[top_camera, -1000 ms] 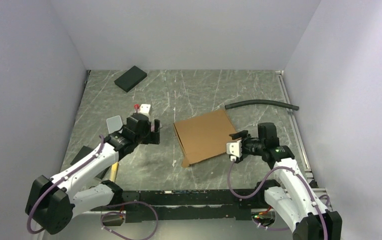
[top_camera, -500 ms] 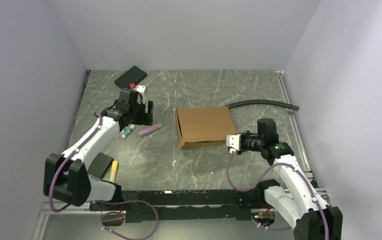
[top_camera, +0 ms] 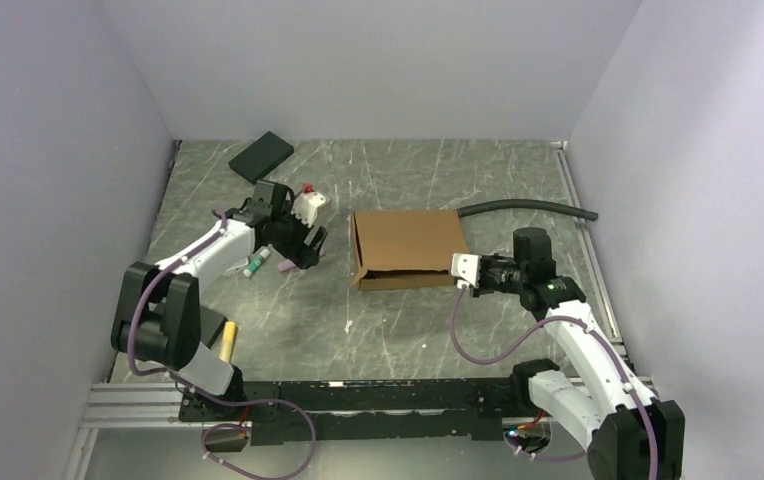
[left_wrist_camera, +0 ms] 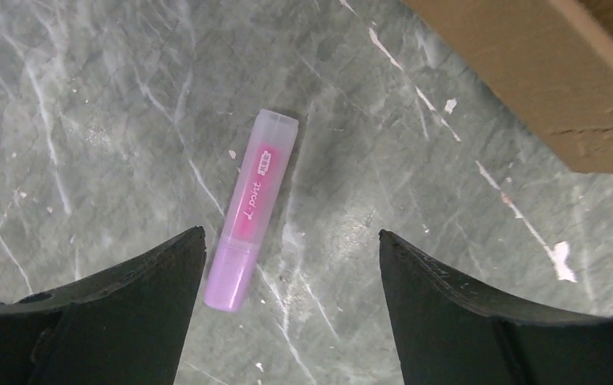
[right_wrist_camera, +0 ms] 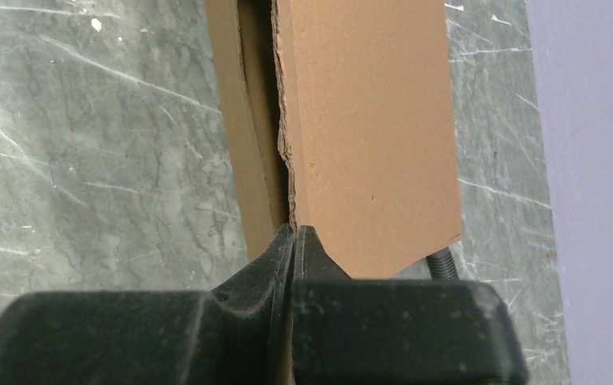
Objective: Fold the paper box
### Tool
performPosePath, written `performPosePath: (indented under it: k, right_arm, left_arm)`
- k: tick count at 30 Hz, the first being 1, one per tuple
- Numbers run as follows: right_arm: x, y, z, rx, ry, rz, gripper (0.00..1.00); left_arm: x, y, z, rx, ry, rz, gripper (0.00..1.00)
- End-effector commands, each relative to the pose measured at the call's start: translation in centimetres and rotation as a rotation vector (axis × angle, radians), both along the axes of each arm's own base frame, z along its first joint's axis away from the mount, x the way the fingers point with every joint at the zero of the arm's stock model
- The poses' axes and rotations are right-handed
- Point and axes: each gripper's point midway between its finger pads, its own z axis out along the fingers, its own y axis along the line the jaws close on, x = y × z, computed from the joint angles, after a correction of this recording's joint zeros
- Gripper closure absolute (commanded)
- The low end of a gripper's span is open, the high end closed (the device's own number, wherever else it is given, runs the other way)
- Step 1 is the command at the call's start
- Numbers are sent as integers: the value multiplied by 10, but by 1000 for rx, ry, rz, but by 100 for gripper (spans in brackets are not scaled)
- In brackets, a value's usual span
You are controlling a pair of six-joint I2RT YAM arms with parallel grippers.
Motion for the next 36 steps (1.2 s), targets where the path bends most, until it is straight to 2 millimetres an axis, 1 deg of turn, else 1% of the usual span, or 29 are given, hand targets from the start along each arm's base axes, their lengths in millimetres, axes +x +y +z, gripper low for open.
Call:
performPosePath:
  k: [1, 3, 5, 7, 10, 12, 14, 15, 17, 18, 20, 22, 23, 24, 26, 28, 30, 32, 34, 36]
  right_arm:
    - [10, 10, 31, 60, -45, 10, 100]
    - [10, 11, 30, 60, -38, 12, 100]
    - [10, 12, 30, 60, -31, 9, 100]
    - [10, 11, 30, 59, -25, 3, 100]
    - [10, 11, 29, 63, -20, 0, 100]
    - [10, 12, 29, 65, -16, 1, 100]
    - [10, 12, 29, 69, -8, 0, 100]
    - [10, 12, 29, 71, -2, -1, 100]
    - [10, 12, 30, 77, 8, -9, 100]
    - [10, 12, 31, 81, 15, -14, 100]
    - [9, 13, 30, 88, 31, -17, 100]
    - [8, 14, 30, 93, 45, -17, 100]
    - [8, 15, 29, 95, 51, -18, 100]
    - [8, 15, 29, 96, 54, -18, 100]
    - [9, 17, 29, 94, 59, -26, 100]
    - [10, 19, 29, 95, 70, -35, 100]
    - [12, 22, 30, 97, 83, -48, 100]
    - [13, 26, 29, 99, 110, -63, 100]
    - [14, 31, 29, 91, 122, -69, 100]
    - [14, 37, 30, 86, 128, -75, 100]
  left_arm:
    - [13, -3, -17, 50, -73, -149, 17]
    - [18, -1, -26, 73, -58, -141, 19]
    - [24, -2, -31, 78, -48, -145, 22]
    - [26, -4, -36, 75, -25, -148, 26]
    - [25, -4, -49, 81, 20, -137, 35]
    - [23, 0, -59, 104, 60, -120, 47]
    - [22, 6, -69, 138, 104, -84, 68]
    - [23, 7, -68, 142, 114, -69, 77]
    - [27, 6, -60, 136, 106, -23, 95]
    - [30, 5, -51, 123, 89, 17, 100]
    - [33, 2, -32, 53, 50, 131, 100]
    - [28, -3, -10, -55, 15, 249, 100]
    - [23, -5, 0, -135, 30, 365, 100]
    - [17, -6, 12, -200, 29, 442, 100]
    - [-4, -9, 20, -343, 95, 595, 100]
    - [-26, -26, 32, -547, 161, 654, 100]
    - [-46, -46, 48, -774, 231, 650, 100]
    - [-63, -58, 64, -966, 248, 654, 100]
    - [-76, -69, 74, -1080, 229, 660, 100]
    - [-86, -79, 81, -1121, 231, 673, 100]
